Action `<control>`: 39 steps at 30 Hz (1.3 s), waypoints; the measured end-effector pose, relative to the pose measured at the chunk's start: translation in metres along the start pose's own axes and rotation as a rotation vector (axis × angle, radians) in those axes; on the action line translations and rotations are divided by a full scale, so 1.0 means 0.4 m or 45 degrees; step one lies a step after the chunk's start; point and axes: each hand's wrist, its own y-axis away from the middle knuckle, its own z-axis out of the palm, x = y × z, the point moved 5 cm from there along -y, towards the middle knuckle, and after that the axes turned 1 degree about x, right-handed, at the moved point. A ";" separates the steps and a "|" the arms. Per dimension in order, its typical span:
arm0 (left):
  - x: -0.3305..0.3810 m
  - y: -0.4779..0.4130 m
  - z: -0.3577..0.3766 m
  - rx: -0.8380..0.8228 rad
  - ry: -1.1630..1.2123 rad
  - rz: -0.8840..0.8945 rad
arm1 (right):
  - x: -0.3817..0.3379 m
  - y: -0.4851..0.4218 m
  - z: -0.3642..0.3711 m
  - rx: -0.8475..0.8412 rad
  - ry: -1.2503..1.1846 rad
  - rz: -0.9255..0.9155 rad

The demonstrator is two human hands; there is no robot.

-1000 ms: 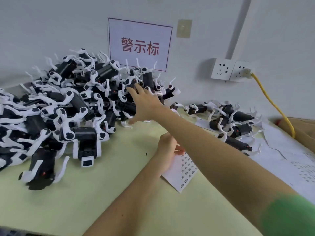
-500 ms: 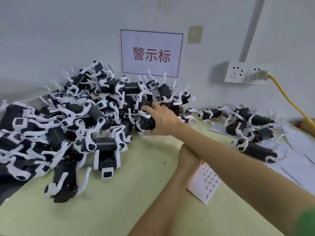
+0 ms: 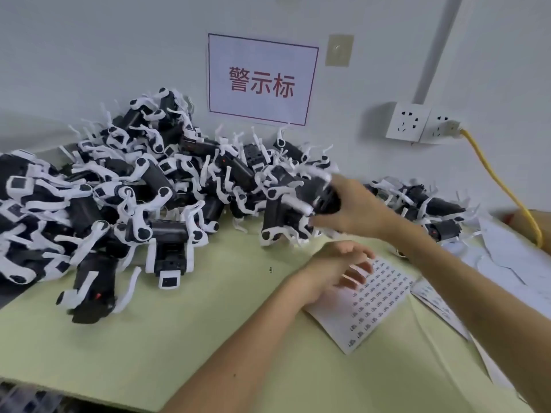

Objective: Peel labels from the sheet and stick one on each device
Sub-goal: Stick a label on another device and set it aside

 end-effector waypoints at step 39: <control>0.046 0.013 -0.044 -0.012 0.632 0.028 | 0.051 0.249 -0.012 0.640 -0.200 -0.009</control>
